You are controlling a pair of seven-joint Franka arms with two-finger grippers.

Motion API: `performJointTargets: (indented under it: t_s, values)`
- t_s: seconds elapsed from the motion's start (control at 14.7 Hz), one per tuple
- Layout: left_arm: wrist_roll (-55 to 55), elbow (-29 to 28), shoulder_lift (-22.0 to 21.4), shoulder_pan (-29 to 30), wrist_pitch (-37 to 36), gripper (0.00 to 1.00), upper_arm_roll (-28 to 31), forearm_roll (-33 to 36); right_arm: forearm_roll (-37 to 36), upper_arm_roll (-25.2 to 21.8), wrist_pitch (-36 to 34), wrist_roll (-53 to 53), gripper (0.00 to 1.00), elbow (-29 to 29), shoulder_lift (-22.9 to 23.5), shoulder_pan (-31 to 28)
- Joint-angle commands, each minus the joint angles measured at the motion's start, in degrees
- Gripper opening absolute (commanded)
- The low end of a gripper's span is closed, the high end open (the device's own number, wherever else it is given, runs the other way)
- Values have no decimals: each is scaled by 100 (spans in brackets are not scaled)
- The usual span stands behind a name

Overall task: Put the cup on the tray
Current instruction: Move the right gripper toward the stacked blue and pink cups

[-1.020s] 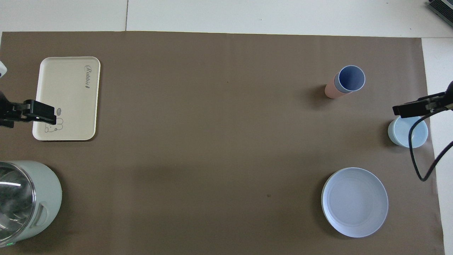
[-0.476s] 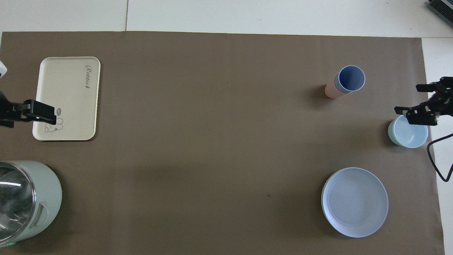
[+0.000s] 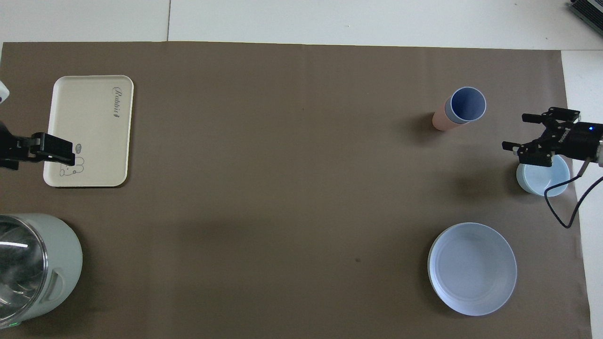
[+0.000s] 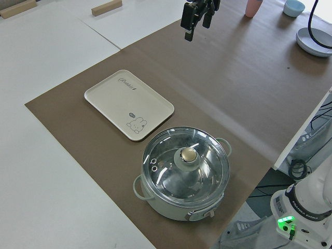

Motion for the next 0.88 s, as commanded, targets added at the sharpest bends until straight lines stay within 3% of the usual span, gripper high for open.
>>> performJointTargets:
  t_s: [0.0, 0.27, 0.82]
  values:
    - [19, -208, -190, 47, 15, 100, -24, 38, 570, 41, 59, -608, 100, 84, 300, -40]
    - [20, -208, -190, 47, 15, 100, -33, 38, 1959, 41, -99, -1577, 100, 155, 889, -67]
    - [19, -208, -190, 47, 15, 100, -33, 38, 2769, 49, -55, -2342, 100, 164, 1215, 162]
